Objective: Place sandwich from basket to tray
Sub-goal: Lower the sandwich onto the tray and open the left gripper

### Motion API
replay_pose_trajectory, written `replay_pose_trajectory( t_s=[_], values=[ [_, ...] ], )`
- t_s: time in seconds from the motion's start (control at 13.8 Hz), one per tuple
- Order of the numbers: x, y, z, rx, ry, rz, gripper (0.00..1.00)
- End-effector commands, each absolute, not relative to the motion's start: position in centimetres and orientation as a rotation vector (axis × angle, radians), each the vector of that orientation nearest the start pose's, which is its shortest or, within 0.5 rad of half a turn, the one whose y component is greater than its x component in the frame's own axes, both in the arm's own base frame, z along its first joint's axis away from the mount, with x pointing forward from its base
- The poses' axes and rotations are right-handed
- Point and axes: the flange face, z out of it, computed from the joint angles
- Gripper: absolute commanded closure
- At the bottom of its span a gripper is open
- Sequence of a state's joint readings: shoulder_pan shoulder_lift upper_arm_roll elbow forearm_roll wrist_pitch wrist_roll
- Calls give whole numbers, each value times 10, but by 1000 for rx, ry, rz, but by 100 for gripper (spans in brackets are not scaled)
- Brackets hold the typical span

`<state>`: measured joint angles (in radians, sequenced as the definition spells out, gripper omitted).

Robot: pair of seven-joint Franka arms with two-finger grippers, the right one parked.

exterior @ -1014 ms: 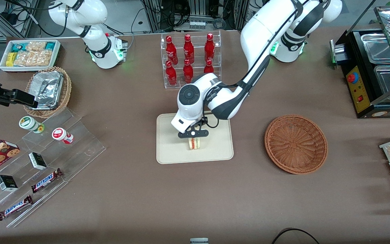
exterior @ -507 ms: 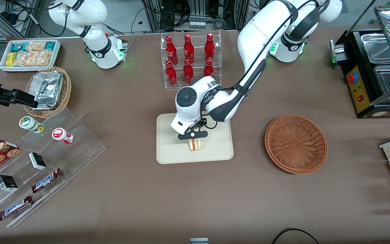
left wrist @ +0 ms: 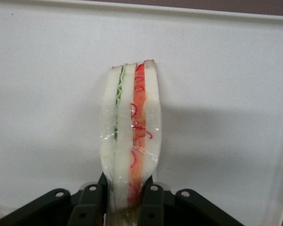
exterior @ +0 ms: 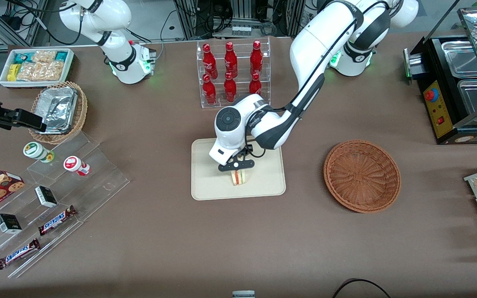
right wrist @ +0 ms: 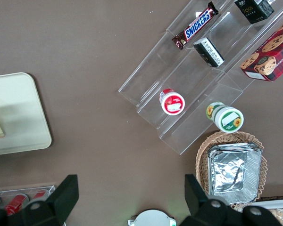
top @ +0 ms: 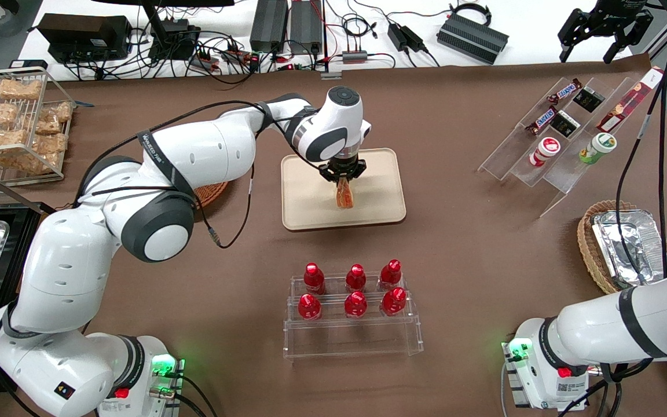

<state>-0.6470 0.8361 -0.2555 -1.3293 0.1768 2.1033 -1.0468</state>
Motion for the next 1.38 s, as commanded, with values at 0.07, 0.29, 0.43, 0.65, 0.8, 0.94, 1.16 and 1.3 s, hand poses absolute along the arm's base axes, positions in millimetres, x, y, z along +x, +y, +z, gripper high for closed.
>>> replay_pose_trajectory(
  t_s=[0.07,0.29,0.43,0.65,0.8,0.94,1.16,1.3],
  values=[
    [500,-552,247,-3105,-172,-30,0],
    [502,-551,267,-3115,-167,-57,0],
    [504,-547,280,-3103,-175,-38,0],
    [503,-541,323,-3099,-157,-66,0],
    [506,-529,346,-3073,-111,-50,0],
    [526,-500,380,-3102,-120,-41,0],
    [554,-443,410,-3118,-179,11,0],
    [554,-416,411,-3112,-93,34,0]
  ],
)
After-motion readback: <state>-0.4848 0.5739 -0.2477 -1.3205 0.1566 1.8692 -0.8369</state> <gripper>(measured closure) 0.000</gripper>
